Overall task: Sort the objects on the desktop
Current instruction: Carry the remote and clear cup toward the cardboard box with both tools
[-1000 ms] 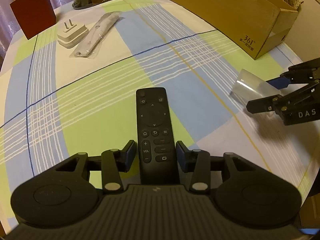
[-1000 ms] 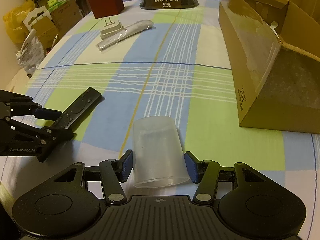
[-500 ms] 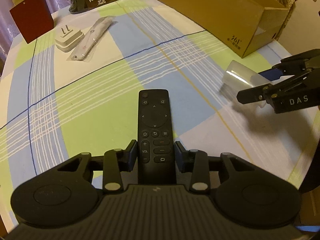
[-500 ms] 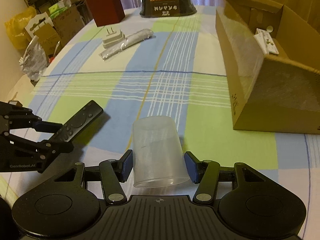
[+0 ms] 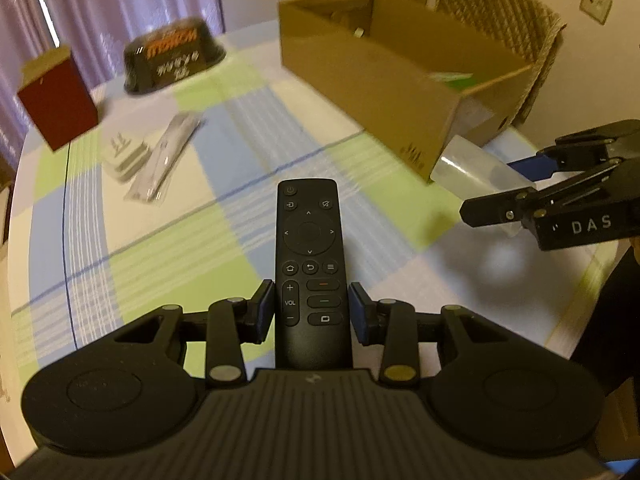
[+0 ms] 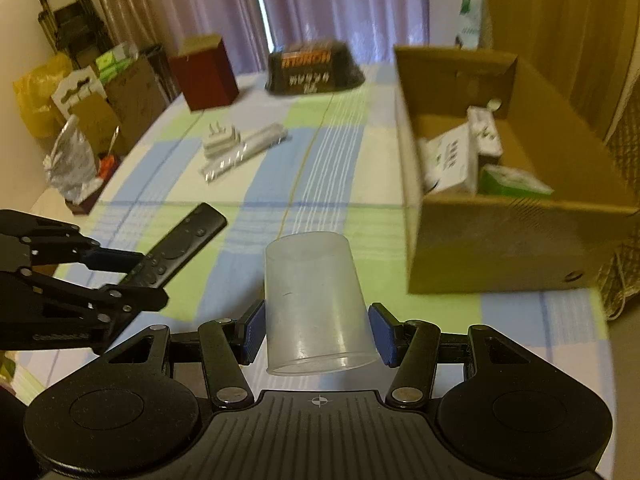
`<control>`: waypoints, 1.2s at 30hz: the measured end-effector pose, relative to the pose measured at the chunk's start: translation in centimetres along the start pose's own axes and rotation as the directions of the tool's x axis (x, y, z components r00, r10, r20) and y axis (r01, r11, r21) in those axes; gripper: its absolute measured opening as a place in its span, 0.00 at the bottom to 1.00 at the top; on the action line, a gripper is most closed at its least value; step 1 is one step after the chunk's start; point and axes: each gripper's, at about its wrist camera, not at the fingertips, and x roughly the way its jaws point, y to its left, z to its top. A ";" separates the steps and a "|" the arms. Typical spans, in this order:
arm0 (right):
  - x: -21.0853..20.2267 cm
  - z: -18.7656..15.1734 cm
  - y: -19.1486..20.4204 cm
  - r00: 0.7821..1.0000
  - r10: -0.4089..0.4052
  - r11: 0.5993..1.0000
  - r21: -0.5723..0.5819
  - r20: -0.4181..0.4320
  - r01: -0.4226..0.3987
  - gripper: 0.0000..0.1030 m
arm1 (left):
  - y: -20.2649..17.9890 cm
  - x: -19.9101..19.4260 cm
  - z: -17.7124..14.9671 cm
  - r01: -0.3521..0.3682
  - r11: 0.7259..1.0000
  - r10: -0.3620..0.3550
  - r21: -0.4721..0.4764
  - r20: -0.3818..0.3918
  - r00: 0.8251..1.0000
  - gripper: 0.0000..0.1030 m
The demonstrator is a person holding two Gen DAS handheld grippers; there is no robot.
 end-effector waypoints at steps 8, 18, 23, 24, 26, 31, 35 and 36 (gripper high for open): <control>-4.1 2.7 -2.6 0.996 -0.039 0.999 0.020 0.084 0.038 0.52 | -2.8 -1.4 4.9 0.019 0.999 -0.022 0.042 0.070 0.997 0.32; -5.6 6.9 -8.1 0.984 -0.113 0.993 0.056 0.140 0.106 0.52 | -6.3 -0.4 12.4 0.059 0.993 -0.072 0.104 0.132 0.989 0.32; -5.2 8.4 -11.1 0.981 -0.136 0.989 0.076 0.140 0.127 0.52 | -7.6 0.9 15.5 0.077 0.990 -0.094 0.116 0.147 0.985 0.32; -5.1 8.6 -11.6 0.980 -0.141 0.988 0.077 0.139 0.132 0.52 | -7.8 1.2 16.0 0.079 0.990 -0.096 0.116 0.148 0.984 0.32; -4.7 9.2 -12.6 0.979 -0.149 0.987 0.079 0.136 0.139 0.52 | -8.0 1.8 17.0 0.079 0.989 -0.097 0.122 0.150 0.984 0.32; -3.7 9.9 -14.5 0.979 -0.157 0.985 0.087 0.127 0.147 0.52 | -8.6 3.3 18.8 0.082 0.987 -0.102 0.136 0.144 0.984 0.32; -2.6 10.4 -15.7 0.981 -0.157 0.985 0.095 0.116 0.146 0.52 | -8.7 4.5 20.0 0.082 0.987 -0.100 0.136 0.136 0.986 0.32; -2.3 10.4 -15.9 0.981 -0.156 0.985 0.097 0.113 0.145 0.52 | -8.7 4.9 20.3 0.081 0.987 -0.099 0.137 0.133 0.986 0.32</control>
